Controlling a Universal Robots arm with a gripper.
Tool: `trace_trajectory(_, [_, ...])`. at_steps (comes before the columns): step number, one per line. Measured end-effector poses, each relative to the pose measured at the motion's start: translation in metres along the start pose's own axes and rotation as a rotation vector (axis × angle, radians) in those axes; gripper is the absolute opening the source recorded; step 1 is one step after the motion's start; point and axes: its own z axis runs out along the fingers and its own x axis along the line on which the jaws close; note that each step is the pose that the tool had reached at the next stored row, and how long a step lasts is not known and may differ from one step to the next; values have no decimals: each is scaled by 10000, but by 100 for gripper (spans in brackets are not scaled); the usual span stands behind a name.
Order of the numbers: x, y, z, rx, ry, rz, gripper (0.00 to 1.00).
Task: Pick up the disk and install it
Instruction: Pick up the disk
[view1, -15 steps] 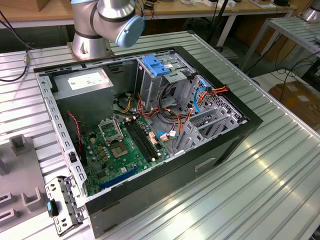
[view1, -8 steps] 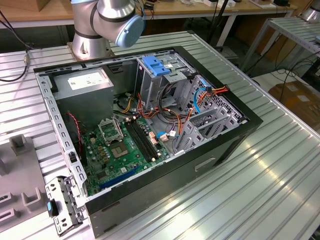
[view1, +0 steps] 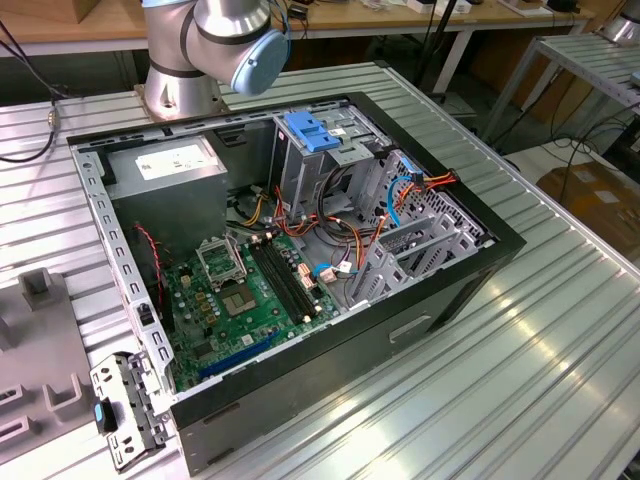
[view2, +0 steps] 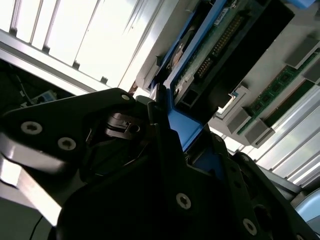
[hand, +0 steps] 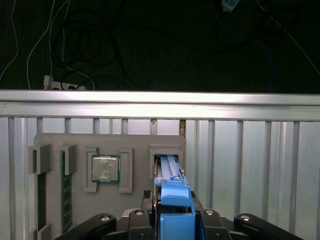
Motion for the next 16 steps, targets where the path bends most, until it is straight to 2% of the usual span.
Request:
trace_trajectory(4, [1,-1,-35,0,0,0,37])
trace_trajectory(9, [2,-2,-120,0,0,0,37])
trace_trajectory(16, [7,-6,-343,0,0,0,37])
